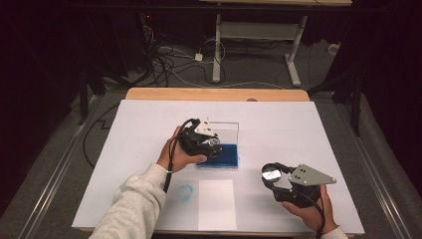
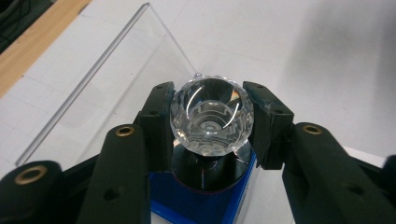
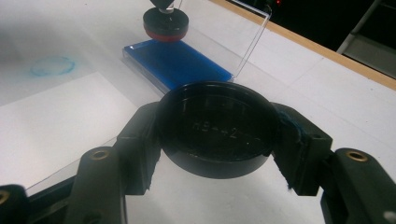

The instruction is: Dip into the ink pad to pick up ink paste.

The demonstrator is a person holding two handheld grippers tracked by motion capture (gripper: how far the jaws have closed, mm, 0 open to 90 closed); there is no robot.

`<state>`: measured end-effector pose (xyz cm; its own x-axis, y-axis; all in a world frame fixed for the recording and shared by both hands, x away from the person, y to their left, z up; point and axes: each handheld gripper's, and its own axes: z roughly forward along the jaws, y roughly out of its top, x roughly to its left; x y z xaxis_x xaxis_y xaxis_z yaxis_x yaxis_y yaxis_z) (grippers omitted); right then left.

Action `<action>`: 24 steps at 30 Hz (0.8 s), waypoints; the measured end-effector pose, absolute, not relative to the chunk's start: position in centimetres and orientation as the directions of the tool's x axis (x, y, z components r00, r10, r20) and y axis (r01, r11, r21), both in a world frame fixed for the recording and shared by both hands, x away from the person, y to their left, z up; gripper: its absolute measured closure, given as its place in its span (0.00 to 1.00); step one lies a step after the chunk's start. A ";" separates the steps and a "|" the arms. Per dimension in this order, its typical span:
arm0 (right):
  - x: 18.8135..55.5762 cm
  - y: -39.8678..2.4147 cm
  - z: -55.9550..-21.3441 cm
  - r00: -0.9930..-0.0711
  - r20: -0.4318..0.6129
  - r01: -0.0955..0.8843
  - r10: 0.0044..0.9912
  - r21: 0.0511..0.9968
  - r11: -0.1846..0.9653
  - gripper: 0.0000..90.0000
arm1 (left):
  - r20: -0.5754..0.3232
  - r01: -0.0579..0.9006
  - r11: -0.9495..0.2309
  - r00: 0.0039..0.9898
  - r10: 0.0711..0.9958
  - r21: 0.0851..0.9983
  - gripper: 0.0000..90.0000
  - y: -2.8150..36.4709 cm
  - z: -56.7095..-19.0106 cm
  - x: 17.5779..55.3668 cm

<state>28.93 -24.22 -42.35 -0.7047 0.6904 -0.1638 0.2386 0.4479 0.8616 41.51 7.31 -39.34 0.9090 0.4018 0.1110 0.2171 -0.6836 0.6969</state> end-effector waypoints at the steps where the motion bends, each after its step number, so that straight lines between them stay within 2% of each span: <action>1: 28.9 -24.2 -42.4 -0.705 -0.164 0.239 0.690 0.862 0.448 0.43 | 0.112 0.219 -0.685 0.908 0.404 0.695 0.61 7.3 -39.5 41.6; 24: 29.0 -23.9 -42.9 -0.717 -0.155 0.259 0.680 0.847 0.465 0.43 | 0.021 0.310 -0.640 0.891 0.454 0.703 0.61 8.9 -42.2 42.4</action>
<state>28.99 -23.87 -42.93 -0.7165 0.6802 -0.1547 0.2588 0.4652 0.8466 42.42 8.86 -42.15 0.8907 0.4541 0.0207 0.3100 -0.6401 0.7030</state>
